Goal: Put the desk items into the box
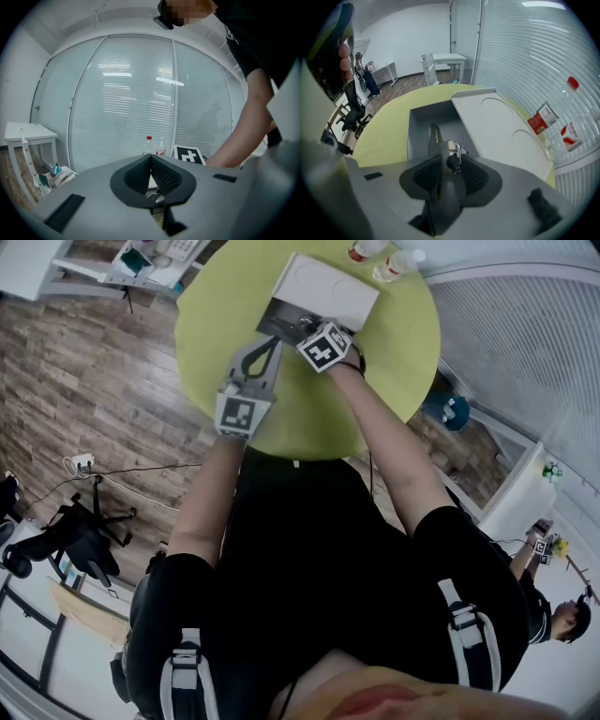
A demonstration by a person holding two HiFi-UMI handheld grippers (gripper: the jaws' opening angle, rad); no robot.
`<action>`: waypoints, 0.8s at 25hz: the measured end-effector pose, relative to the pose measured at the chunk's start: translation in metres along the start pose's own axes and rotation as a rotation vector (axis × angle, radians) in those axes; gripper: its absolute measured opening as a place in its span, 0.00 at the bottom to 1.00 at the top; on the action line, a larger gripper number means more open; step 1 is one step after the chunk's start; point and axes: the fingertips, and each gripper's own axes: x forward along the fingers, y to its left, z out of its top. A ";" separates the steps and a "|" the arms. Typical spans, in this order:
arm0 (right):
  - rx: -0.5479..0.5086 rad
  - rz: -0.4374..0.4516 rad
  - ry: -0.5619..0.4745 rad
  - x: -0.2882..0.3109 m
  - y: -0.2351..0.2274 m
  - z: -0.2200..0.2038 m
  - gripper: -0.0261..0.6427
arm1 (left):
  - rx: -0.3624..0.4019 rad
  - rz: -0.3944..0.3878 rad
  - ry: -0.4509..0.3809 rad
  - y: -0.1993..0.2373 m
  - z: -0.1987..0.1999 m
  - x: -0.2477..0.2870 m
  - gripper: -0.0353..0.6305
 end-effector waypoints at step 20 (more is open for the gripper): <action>-0.008 -0.017 -0.098 -0.087 0.013 0.002 0.24 | 0.026 -0.027 -0.004 -0.028 0.030 -0.016 0.07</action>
